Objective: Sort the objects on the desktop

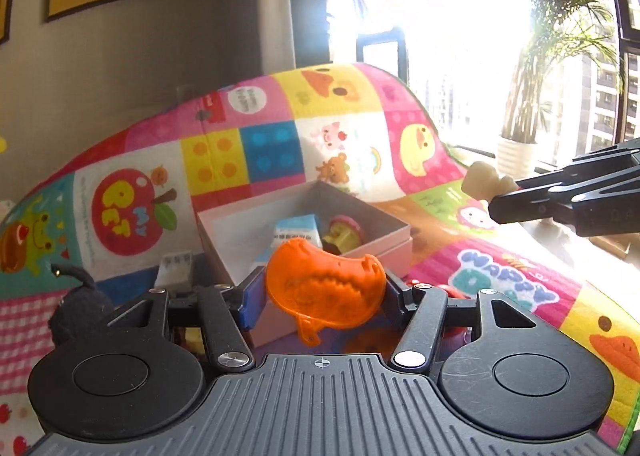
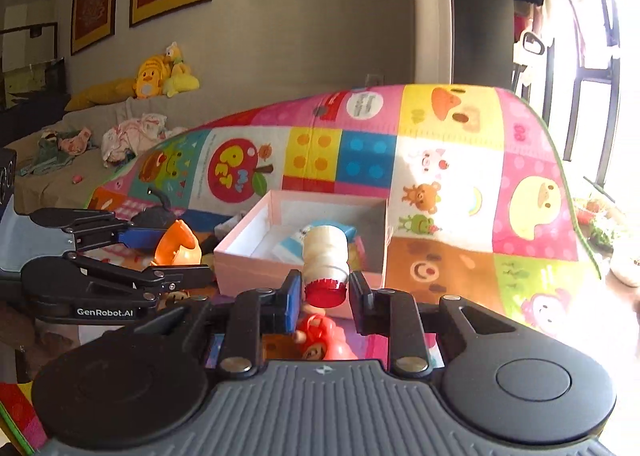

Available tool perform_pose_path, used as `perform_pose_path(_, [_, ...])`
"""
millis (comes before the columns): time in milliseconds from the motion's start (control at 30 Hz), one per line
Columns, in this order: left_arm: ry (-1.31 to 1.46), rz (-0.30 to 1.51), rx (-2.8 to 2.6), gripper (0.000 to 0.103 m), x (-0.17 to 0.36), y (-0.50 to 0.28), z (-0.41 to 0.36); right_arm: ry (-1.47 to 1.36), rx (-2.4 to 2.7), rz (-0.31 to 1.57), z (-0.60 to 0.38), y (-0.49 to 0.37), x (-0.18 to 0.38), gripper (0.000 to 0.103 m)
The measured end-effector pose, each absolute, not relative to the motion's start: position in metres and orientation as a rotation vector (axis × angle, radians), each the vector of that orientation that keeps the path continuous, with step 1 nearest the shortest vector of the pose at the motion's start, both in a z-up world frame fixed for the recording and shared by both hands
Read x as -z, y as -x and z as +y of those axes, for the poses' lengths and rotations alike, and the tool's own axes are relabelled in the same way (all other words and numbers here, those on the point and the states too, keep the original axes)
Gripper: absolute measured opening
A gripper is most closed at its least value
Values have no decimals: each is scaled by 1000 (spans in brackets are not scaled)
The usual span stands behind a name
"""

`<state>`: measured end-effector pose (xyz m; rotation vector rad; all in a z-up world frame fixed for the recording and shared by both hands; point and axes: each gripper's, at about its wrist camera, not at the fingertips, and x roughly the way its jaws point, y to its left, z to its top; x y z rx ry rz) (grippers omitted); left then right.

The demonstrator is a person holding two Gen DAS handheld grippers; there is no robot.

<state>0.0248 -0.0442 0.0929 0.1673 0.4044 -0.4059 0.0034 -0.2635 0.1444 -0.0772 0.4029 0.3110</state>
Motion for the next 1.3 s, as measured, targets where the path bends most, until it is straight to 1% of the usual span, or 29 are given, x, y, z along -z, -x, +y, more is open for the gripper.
perform_pose_path(133, [-154, 378, 418, 63, -95, -68, -74, 63, -277, 358, -270, -15, -160, 25])
perform_pose_path(267, [-122, 398, 429, 64, -76, -119, -102, 74, -252, 375, -269, -26, -160, 25])
perform_pose_path(367, [-133, 438, 438, 72, -59, -131, -108, 99, -230, 400, -269, -33, -154, 25])
perform_pose_path(433, [-101, 435, 449, 87, -56, -121, -97, 99, -224, 422, -270, -39, -149, 25])
perform_pose_path(500, [-62, 427, 431, 93, -55, -101, -79, 86, -229, 448, -269, -49, -144, 25])
perform_pose_path(533, [-51, 427, 415, 94, -54, -92, -71, 77, -237, 462, -267, -55, -142, 25])
perform_pose_path(733, [9, 478, 297, 96, -32, -45, -16, 53, -266, 557, -237, -118, -125, 25])
perform_pose_path(867, [66, 533, 196, 97, -17, -39, 21, 123, -203, 600, -207, -178, -111, 25])
perform_pose_path(1000, [118, 560, 145, 98, -10, -41, 41, 171, -149, 666, -189, -226, -96, 25])
perform_pose_path(1133, [143, 557, 160, 100, -9, -40, 45, 225, -121, 684, -173, -232, -90, 29])
perform_pose_path(1300, [101, 567, 185, 100, -8, -39, 35, 188, -361, 703, -133, -191, -104, 34])
